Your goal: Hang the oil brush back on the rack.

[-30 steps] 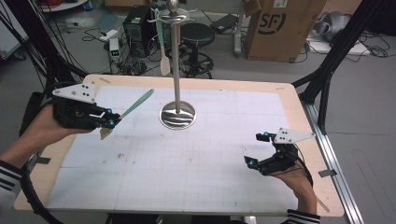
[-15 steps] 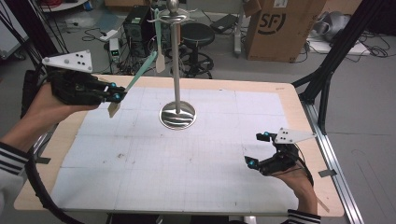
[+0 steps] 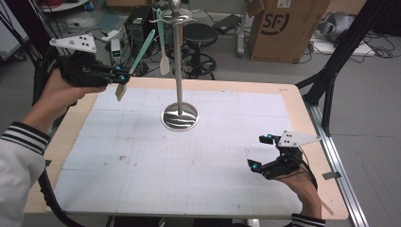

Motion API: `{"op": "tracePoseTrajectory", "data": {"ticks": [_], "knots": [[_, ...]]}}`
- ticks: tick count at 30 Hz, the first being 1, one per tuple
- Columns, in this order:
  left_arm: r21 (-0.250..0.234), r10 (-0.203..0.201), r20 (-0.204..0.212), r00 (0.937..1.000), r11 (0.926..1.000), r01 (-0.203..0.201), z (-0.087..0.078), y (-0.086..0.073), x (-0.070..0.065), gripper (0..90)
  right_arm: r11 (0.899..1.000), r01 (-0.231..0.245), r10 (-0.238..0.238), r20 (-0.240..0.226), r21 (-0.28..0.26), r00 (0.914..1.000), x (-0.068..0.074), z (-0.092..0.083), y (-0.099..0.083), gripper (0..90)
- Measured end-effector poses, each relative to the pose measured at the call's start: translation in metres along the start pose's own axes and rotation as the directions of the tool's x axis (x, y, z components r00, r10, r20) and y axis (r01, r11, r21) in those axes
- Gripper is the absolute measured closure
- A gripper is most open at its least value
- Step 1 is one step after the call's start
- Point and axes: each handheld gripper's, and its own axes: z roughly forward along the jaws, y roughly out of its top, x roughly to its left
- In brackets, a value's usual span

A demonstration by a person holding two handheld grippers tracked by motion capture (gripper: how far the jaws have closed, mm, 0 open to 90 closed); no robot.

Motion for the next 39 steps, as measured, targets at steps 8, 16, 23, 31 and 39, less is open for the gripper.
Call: {"op": "tracePoseTrajectory", "data": {"ticks": [8, 16, 23, 31, 39], "knots": [[0.011, -0.014, -0.011, 0.9999, 0.9998, 0.014, 0.006, 0.004, 0.017, 82.3, 1.000, 0.003, -0.003, 0.000, -0.006, 1.0000, 0.001, -0.001, 0.002, 0.1], [0.018, -0.010, -0.032, 0.9994, 0.9998, 0.011, 0.002, 0.010, 0.024, 82.3, 1.000, 0.004, -0.004, 0.008, -0.013, 1.0000, -0.001, -0.004, 0.002, 0.1], [0.023, -0.016, -0.046, 0.9988, 0.9996, 0.017, 0.002, 0.012, 0.030, 82.3, 1.000, -0.003, 0.003, 0.011, -0.017, 0.9999, -0.002, -0.005, 0.001, 0.1], [0.037, -0.020, -0.046, 0.9987, 0.9991, 0.022, 0.005, 0.011, 0.036, 82.3, 1.000, -0.006, 0.006, 0.014, -0.017, 0.9999, -0.002, -0.007, 0.000, 0.1], [0.051, -0.021, -0.043, 0.9989, 0.9985, 0.023, 0.011, 0.011, 0.037, 82.3, 1.000, -0.006, 0.006, 0.013, -0.011, 0.9999, -0.003, -0.006, -0.001, 0.1]]}}
